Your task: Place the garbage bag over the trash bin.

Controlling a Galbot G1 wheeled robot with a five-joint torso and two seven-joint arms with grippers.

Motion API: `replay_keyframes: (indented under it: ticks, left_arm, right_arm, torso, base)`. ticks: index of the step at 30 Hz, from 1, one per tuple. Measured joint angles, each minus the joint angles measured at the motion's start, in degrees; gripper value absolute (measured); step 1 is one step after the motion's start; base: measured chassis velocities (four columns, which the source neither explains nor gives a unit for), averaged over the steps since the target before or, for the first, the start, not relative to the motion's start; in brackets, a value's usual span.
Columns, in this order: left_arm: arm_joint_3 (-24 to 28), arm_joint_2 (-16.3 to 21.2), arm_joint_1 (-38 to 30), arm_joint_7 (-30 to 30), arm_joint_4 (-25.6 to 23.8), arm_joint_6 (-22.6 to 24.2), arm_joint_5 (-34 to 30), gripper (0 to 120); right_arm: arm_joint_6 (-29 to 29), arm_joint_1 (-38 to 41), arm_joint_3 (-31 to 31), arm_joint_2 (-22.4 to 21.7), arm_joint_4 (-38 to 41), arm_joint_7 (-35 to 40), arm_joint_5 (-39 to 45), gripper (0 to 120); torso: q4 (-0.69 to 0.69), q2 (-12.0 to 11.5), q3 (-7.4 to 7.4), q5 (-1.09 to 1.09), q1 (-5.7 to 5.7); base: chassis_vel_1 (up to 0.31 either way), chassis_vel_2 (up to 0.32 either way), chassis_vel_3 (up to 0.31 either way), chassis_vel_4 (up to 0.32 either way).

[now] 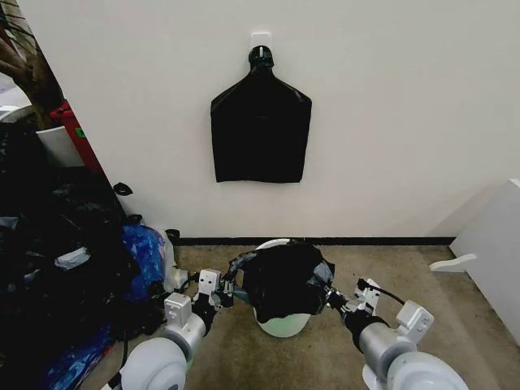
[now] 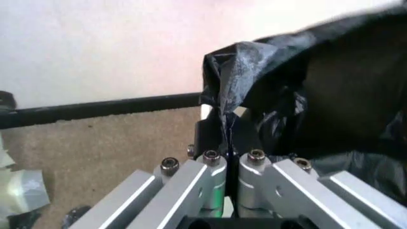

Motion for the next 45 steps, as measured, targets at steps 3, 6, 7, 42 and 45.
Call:
replay_keyframes:
  ticks: [3, 6, 7, 42, 45]
  left_arm:
    - [-0.35, 0.21, -0.95, -0.81, -1.96, 1.17, -1.82, 0]
    - [-0.64, 0.50, -2.54, -0.99, -2.66, 1.50, -2.98, 0]
    - [-0.71, 0.66, -3.29, -1.15, -2.85, 1.66, -3.72, 0]
    - [1.79, -5.46, -1.04, 1.24, 15.89, 0.91, 4.99, 0]
    - [2.40, -6.63, -2.20, 2.53, 18.55, -0.70, 6.23, 0]
  right_arm:
    - [0.09, 0.81, 0.84, 0.27, 1.04, 1.48, 1.91, 0]
    - [0.42, 2.55, 1.17, 0.17, 1.49, 2.24, 2.39, 0]
    - [0.65, 3.68, 1.21, -0.02, 1.58, 2.63, 2.72, 0]
    - [2.74, -2.71, 3.23, 3.02, -13.63, -4.97, -2.16, 0]
    - [3.45, -1.43, 4.17, 3.48, -16.81, -9.15, -3.42, 0]
  torso:
    - [0.00, 0.00, 0.00, 0.00, 0.00]
    - [-0.01, 0.00, 0.00, 0.00, 0.00]
    - [-0.01, 0.00, 0.00, 0.00, 0.00]
    - [0.00, 0.00, 0.00, 0.00, 0.00]
    - [0.00, 0.00, 0.00, 0.01, 0.00]
  base:
    - [0.000, 0.000, 0.000, 0.000]
    - [0.000, 0.000, 0.000, 0.000]
    - [0.000, 0.000, 0.000, 0.000]
    - [0.000, 0.000, 0.000, 0.000]
    - [0.000, 0.000, 0.000, 0.000]
